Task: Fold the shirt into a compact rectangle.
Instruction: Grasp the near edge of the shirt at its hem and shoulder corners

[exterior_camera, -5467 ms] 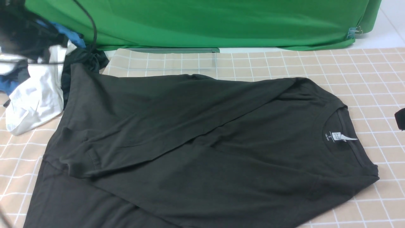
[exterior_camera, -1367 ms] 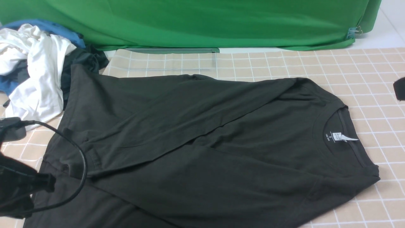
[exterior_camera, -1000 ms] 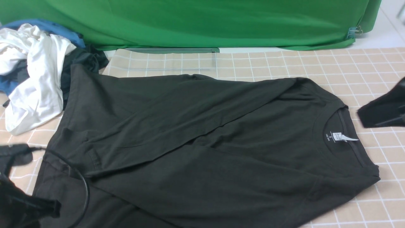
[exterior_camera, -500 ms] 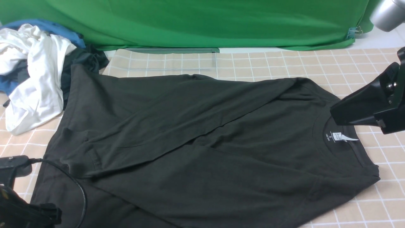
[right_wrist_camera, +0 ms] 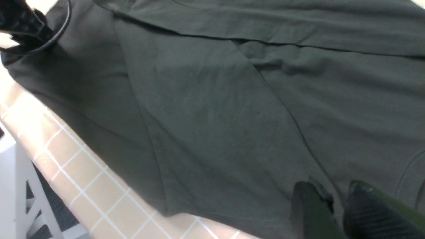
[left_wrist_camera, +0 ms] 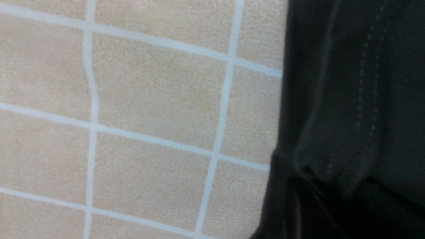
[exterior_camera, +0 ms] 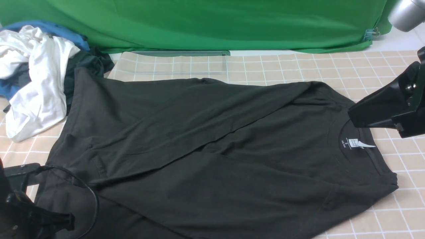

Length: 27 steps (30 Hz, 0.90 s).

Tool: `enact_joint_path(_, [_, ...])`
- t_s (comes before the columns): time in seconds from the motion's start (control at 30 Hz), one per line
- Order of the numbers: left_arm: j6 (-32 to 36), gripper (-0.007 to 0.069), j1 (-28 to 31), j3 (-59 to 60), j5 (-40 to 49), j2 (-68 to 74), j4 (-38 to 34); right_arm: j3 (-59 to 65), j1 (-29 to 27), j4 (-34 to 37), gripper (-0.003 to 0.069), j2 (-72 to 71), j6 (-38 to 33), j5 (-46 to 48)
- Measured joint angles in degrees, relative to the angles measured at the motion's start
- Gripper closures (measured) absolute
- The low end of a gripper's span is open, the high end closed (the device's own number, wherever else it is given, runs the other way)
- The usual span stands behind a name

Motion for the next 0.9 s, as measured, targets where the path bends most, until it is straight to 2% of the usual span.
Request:
enact_joint_path(0.1, [0.00, 0.0586, 0.00, -1.49, 2.12, 0.11, 0.76, 0.00, 0.00, -1.50, 0.0462, 0.00, 0.00, 0.00])
enact_joint_path(0.2, [0.00, 0.0592, 0.00, -3.79, 6.04, -0.93, 0.89, 0.00, 0.00, -4.64, 0.0461, 0.00, 0.68, 0.00])
enact_joint_path(0.43, [0.00, 0.0592, 0.00, -9.52, 15.03, -10.97, -1.60, 0.00, 0.00, -14.25, 0.0445, 0.23, 7.00, -0.11])
enact_joint_path(0.9, [1.77, 0.0606, 0.00, -12.90, 18.71, -15.27, -1.06, 0.00, 0.00, -15.67, 0.0442, 6.03, 10.73, -0.04])
